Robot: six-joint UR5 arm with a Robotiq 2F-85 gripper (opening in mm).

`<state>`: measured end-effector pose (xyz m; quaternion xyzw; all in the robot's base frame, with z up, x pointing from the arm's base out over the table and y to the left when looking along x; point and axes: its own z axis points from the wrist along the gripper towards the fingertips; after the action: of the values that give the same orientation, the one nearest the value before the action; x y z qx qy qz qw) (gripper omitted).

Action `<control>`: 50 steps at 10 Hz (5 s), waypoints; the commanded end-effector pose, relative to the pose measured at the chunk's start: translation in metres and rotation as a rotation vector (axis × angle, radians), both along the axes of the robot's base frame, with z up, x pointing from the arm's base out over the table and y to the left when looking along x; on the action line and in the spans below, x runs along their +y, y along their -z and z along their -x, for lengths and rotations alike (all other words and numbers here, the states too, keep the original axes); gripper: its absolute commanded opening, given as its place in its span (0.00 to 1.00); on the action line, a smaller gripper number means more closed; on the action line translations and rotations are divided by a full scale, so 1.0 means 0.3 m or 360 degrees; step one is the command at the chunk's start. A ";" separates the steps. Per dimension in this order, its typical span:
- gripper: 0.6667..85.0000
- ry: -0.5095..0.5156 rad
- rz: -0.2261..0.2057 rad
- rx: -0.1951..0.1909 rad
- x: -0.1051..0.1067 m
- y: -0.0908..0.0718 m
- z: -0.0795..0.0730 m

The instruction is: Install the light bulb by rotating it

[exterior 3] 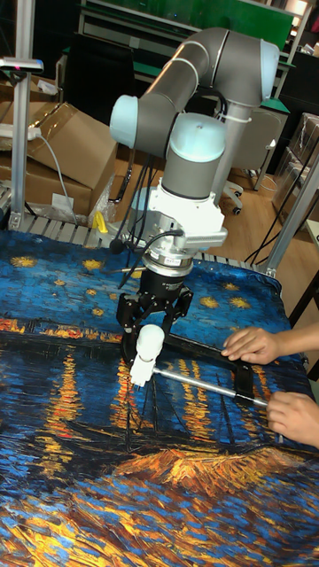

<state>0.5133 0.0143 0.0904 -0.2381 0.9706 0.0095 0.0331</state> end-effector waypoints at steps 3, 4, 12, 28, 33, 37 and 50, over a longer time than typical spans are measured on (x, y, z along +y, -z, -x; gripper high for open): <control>0.81 -0.0273 0.0022 0.0061 -0.003 -0.019 0.013; 0.81 -0.0369 0.0026 0.0064 0.008 -0.028 0.014; 0.79 -0.1069 0.0120 0.0015 0.010 -0.042 -0.004; 0.75 -0.1233 0.0082 -0.0043 0.020 0.049 -0.011; 0.73 -0.1163 0.0068 -0.0032 0.030 0.054 0.006; 0.65 -0.1104 0.0101 -0.0035 0.017 0.052 0.012; 0.43 -0.0471 0.0033 -0.0087 0.025 0.064 0.007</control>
<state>0.5106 0.0213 0.0708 -0.4324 0.9003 -0.0094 0.0492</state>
